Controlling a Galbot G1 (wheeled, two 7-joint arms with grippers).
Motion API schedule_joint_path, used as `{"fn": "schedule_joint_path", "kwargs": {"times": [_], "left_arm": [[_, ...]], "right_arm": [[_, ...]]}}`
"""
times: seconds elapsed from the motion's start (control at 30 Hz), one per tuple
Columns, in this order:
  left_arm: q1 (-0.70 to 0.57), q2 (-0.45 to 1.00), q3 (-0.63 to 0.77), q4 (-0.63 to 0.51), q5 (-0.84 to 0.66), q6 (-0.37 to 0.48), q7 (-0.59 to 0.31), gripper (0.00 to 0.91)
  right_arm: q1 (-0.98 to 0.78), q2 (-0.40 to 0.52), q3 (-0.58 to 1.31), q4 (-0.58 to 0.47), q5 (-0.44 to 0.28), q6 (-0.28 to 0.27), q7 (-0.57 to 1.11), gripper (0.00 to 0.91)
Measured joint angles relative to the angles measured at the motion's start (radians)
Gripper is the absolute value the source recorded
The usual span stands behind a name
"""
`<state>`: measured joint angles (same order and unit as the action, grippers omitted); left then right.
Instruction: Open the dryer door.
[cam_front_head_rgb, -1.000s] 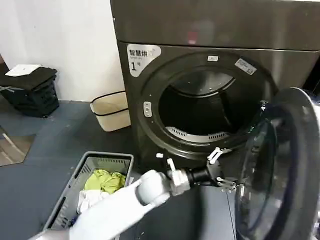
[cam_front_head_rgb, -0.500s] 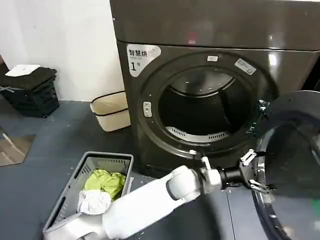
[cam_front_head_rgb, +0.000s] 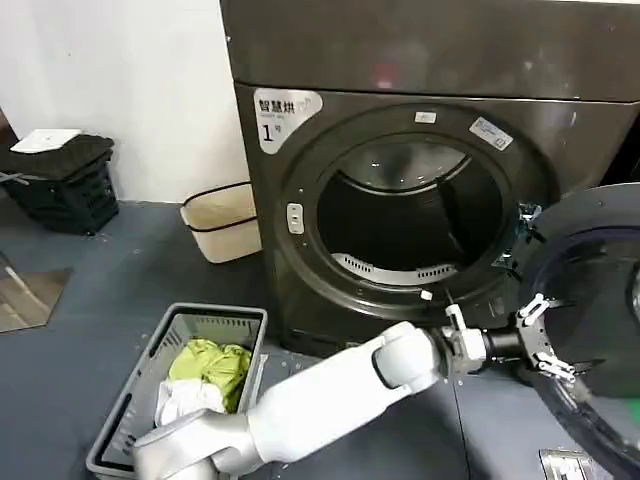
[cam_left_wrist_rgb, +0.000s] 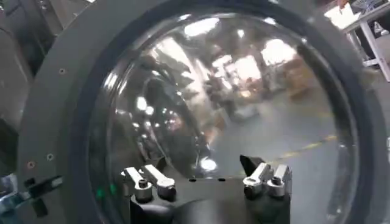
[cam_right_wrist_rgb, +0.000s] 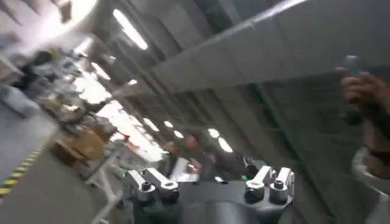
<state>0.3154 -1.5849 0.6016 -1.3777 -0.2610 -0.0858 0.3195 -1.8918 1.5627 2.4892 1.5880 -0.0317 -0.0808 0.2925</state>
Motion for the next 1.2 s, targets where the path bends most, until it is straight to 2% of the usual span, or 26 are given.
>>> {"fn": "schedule_joint_path", "kwargs": {"times": [0.27,0.87,1.07,1.2], "left_arm": [[-0.005,-0.025,-0.006,0.047,0.006,0.013,0.001,0.907],[0.007,-0.024,-0.051,0.139,0.033,0.025,-0.005,0.907],[0.034,-0.024,-0.046,0.075,-0.004,0.085,0.017,0.907],[0.055,-0.024,-0.043,-0.039,-0.034,0.114,0.034,0.907]], "right_arm": [[-0.018,-0.018,0.014,-0.063,-0.028,0.017,-0.004,0.907],[-0.009,-0.029,0.004,-0.063,-0.044,0.047,-0.009,0.907],[-0.01,-0.044,-0.014,-0.065,0.01,0.04,-0.027,0.907],[-0.009,-0.051,-0.03,-0.067,0.041,0.039,-0.057,0.907]]}}
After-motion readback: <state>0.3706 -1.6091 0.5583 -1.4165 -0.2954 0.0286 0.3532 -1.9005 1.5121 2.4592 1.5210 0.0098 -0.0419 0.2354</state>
